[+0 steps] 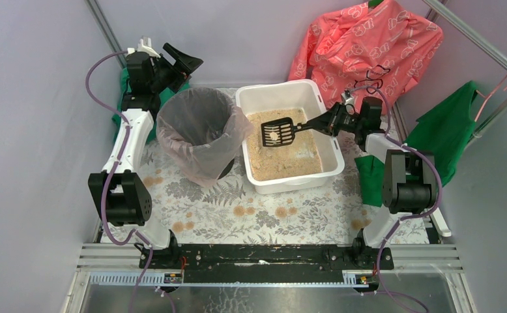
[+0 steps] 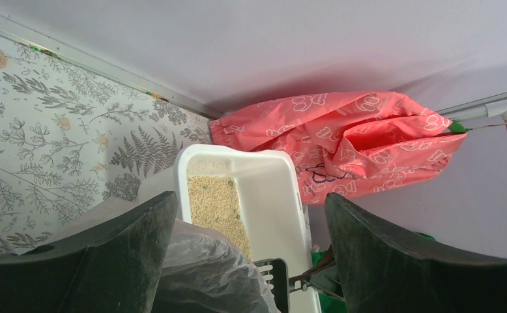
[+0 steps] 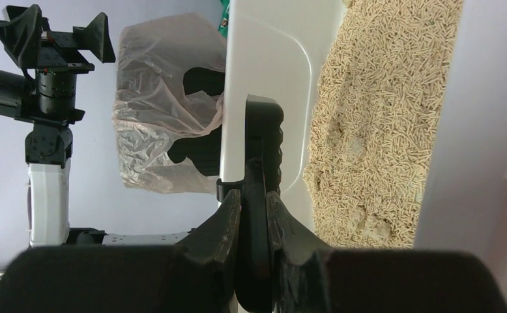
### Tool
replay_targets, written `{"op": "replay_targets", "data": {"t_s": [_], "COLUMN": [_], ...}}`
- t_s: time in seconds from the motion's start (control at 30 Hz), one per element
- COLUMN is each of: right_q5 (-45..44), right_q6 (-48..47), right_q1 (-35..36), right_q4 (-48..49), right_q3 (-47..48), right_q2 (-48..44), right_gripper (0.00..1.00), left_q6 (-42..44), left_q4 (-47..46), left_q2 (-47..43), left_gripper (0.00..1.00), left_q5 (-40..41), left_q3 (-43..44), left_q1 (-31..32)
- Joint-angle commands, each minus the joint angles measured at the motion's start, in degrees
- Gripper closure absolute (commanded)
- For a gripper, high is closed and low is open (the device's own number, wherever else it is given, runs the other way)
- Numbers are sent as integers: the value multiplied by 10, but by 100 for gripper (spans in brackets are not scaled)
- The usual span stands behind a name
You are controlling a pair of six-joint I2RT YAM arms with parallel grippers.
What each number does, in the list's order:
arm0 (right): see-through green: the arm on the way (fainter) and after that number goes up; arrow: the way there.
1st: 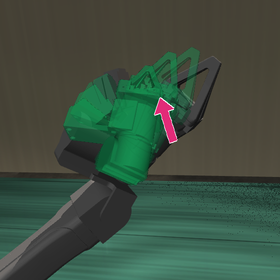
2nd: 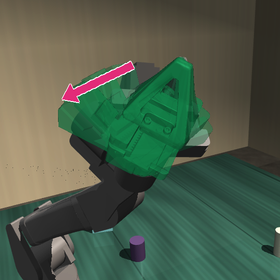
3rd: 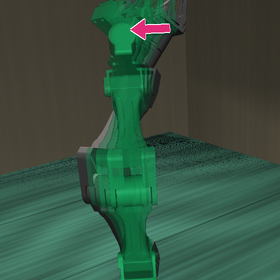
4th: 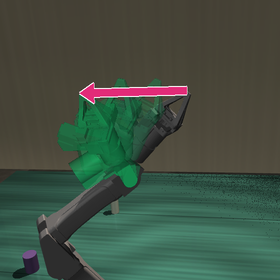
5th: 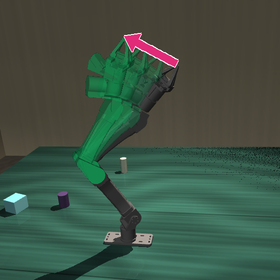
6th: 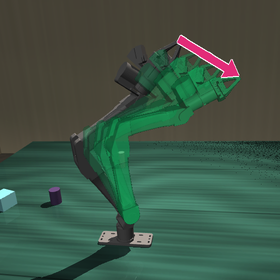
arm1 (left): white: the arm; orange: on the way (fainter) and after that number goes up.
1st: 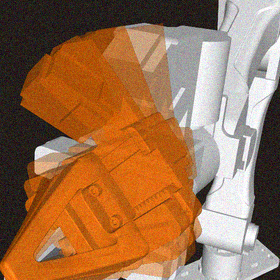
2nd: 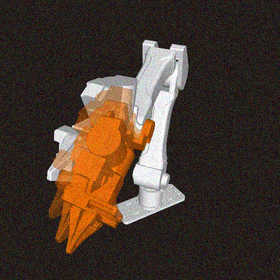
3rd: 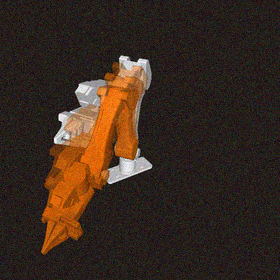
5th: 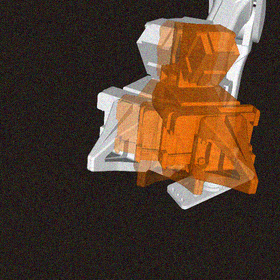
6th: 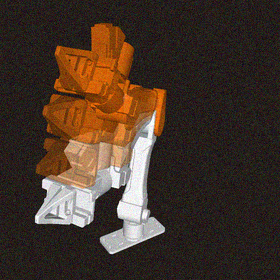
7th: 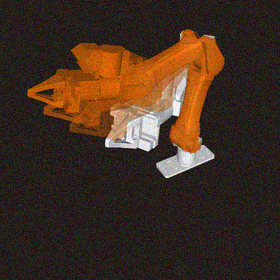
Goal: Clean the litter box
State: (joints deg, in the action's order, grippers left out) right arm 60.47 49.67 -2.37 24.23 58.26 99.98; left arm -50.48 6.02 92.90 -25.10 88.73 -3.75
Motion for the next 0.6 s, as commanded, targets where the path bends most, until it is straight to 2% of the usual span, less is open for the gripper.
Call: {"op": "replay_targets", "data": {"t_s": [0.0,0.13,0.23,0.27,0.37,0.43,0.57], "right_q5": [1,9,0,7,-1,-1,-2], "right_q6": [20,-41,-5,-14,-100,-78,-63], "right_q1": [-20,-2,-13,-7,-16,-39,-22], "right_q4": [43,-40,8,-6,-112,-78,-86], "right_q3": [-1,28,12,20,42,26,37], "right_q2": [-30,-30,-33,-29,-46,-58,-71], "right_gripper": [100,100,100,100,100,100,100], "left_q6": [6,6,8,9,8,15,14], "left_q4": [-25,-25,-26,-24,-24,-22,-19], "left_q2": [-22,-23,-32,-32,-33,-40,-41], "left_gripper": [9,9,9,9,9,9,9], "left_q5": [-6,-7,-5,-4,-5,1,4], "left_q3": [-8,-14,-19,-21,-25,-27,-32], "left_q1": [1,1,1,1,1,1,1]}}
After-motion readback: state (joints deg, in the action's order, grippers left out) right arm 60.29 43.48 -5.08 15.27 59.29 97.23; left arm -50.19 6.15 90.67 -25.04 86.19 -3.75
